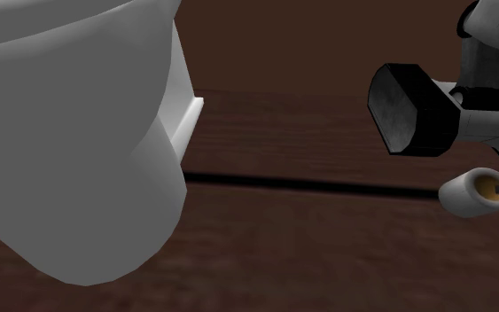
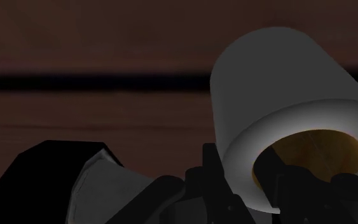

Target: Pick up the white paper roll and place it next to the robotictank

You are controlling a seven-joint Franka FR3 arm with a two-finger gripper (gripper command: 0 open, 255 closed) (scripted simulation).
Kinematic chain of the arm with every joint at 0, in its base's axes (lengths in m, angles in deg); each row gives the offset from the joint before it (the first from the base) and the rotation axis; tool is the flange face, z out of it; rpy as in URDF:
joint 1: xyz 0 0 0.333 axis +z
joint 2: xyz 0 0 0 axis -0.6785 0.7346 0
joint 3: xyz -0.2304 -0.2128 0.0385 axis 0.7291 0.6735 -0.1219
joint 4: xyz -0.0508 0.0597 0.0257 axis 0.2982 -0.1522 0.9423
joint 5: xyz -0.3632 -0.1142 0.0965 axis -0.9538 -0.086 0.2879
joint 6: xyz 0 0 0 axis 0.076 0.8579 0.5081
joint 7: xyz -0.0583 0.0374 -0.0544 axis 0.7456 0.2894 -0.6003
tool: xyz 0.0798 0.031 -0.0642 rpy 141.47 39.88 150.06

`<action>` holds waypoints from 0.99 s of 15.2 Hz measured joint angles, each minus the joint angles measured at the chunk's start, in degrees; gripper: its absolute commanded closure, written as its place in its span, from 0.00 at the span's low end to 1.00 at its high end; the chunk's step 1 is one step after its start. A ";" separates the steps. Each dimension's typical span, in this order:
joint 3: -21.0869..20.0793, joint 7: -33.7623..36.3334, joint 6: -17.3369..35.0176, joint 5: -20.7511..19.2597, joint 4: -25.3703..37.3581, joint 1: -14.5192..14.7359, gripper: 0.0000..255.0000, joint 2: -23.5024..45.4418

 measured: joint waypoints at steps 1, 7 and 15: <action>0.82 -0.16 2.58 -0.61 -0.49 -0.29 1.00 0.97; 4.96 -0.84 14.53 -0.64 -0.41 2.44 1.00 8.23; 6.38 -1.09 19.13 -0.68 -1.12 3.54 0.00 11.07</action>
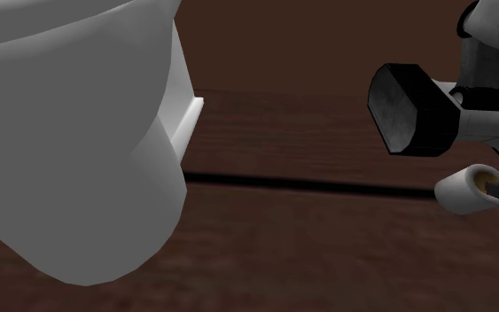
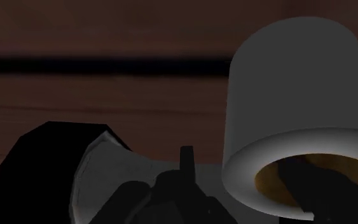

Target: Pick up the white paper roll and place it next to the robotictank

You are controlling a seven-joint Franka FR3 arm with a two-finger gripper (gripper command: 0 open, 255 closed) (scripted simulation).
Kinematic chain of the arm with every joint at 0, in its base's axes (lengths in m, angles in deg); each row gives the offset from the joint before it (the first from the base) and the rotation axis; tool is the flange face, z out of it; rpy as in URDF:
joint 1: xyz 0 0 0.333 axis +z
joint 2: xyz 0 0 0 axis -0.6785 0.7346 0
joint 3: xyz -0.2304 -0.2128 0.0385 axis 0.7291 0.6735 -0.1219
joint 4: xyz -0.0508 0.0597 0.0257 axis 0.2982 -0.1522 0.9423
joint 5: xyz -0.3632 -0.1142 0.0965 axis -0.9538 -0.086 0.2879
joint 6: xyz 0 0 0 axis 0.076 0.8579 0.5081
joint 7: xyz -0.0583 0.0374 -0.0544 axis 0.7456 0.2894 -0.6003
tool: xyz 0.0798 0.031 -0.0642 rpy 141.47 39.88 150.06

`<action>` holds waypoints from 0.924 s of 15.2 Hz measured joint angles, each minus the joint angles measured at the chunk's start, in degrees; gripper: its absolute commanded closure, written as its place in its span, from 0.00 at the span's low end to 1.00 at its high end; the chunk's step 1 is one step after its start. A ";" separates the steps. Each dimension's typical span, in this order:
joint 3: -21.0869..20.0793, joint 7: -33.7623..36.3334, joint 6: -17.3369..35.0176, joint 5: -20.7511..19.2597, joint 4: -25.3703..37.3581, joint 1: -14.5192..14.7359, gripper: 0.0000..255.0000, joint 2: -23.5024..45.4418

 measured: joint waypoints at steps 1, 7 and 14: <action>0.47 -0.36 -4.67 -0.23 0.35 0.14 0.00 -1.18; -1.89 -1.01 -12.31 -0.63 -0.76 -3.42 0.00 -6.06; -7.18 -4.05 -25.48 0.98 -3.30 -11.12 0.00 -18.18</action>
